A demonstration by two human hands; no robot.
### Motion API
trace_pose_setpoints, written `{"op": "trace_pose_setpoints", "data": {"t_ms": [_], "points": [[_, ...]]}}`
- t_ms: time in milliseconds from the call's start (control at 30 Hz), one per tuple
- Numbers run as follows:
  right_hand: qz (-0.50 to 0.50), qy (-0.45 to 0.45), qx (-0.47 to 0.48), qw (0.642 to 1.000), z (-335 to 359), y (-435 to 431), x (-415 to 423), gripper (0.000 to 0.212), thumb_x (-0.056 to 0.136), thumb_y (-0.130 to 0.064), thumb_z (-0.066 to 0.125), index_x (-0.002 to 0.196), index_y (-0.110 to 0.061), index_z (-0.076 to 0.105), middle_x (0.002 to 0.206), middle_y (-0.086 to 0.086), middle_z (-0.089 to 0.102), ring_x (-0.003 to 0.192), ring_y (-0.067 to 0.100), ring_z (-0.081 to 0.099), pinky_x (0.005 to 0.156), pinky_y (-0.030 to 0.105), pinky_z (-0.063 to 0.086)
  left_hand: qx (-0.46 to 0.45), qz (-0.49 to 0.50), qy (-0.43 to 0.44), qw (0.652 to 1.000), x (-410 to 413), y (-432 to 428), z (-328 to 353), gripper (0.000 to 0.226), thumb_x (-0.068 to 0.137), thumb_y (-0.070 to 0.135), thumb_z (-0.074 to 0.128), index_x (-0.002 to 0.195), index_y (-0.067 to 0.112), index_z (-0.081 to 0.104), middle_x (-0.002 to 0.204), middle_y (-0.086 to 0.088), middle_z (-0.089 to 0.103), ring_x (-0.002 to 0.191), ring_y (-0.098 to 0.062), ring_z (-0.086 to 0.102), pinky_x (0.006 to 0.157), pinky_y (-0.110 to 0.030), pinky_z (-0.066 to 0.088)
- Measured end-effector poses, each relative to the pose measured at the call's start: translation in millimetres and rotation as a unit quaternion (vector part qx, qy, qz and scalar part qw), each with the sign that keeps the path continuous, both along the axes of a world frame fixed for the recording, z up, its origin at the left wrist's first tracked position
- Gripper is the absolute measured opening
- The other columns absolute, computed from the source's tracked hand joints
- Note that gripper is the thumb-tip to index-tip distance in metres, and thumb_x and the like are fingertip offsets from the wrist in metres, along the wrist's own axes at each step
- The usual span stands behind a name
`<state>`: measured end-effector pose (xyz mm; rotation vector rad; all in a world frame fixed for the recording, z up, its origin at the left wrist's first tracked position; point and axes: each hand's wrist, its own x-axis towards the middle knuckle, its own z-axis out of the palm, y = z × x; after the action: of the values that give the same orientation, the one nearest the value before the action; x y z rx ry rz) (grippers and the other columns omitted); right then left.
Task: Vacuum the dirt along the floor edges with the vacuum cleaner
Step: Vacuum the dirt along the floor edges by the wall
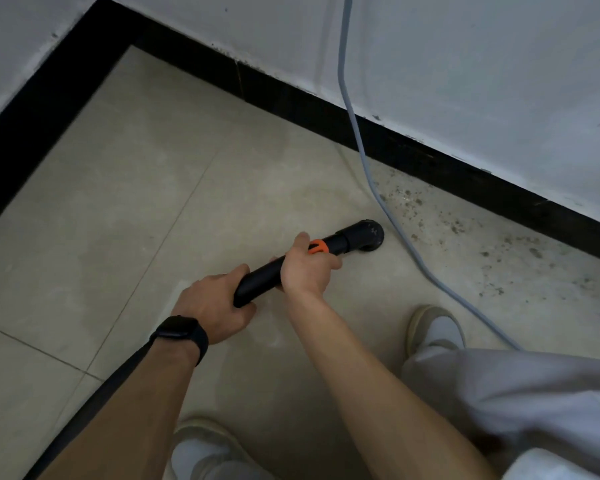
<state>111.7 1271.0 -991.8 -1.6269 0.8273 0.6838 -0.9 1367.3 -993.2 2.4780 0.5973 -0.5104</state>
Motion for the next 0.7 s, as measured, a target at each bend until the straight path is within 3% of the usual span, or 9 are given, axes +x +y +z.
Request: {"op": "trace_pose_setpoints", "data": {"t_ms": [233,333,400,533,700], "points": [[0.004,-0.002,0.070,0.998,-2.5,26.4,-11.7,0.044,0.100,-0.026,0.062,0.125,-0.015,0.028,0.100,0.011,0.064,0.087,0.035,0.075,0.087,0.054,0.062,0.024,0.058,-0.004,0.998,-20.0,17.1,4.9,0.028,0.080,0.034,0.065,0.088,0.033,0.038,0.065,0.011,0.051,0.056,-0.013,0.051,0.048,-0.025,0.030],[0.019,-0.004,0.119,0.993,0.0,35.3,0.2,0.038,0.100,-0.019,0.061,0.120,-0.017,0.030,0.092,0.008,0.061,0.056,0.019,0.073,0.068,0.043,0.065,0.037,0.081,-0.007,0.996,-14.3,19.7,6.9,0.028,0.082,0.034,0.062,0.090,0.032,0.035,0.067,0.011,0.049,0.058,-0.017,0.051,0.049,-0.026,0.030],[0.039,-0.002,0.144,0.989,2.4,42.6,10.6,0.038,0.101,-0.017,0.061,0.123,-0.016,0.030,0.095,0.008,0.058,0.048,0.015,0.069,0.058,0.036,0.062,0.044,0.102,-0.014,0.994,-11.0,21.1,6.9,0.028,0.083,0.035,0.061,0.090,0.031,0.034,0.068,0.011,0.048,0.060,-0.020,0.052,0.049,-0.027,0.030],[0.116,-0.006,0.168,0.979,5.8,59.5,30.5,0.041,0.100,-0.018,0.063,0.130,-0.013,0.035,0.098,0.008,0.056,0.052,0.018,0.070,0.059,0.037,0.062,0.038,0.147,-0.027,0.988,-2.9,24.1,4.1,0.029,0.085,0.036,0.059,0.092,0.030,0.031,0.071,0.011,0.048,0.061,-0.019,0.052,0.047,-0.027,0.031],[0.172,-0.018,0.176,0.969,1.4,79.0,51.6,0.042,0.099,-0.020,0.065,0.129,-0.012,0.038,0.099,0.009,0.056,0.054,0.019,0.072,0.051,0.032,0.059,0.024,0.191,-0.047,0.980,6.6,30.0,-0.7,0.029,0.082,0.035,0.059,0.092,0.032,0.033,0.073,0.011,0.050,0.057,-0.011,0.049,0.046,-0.025,0.030]]}}
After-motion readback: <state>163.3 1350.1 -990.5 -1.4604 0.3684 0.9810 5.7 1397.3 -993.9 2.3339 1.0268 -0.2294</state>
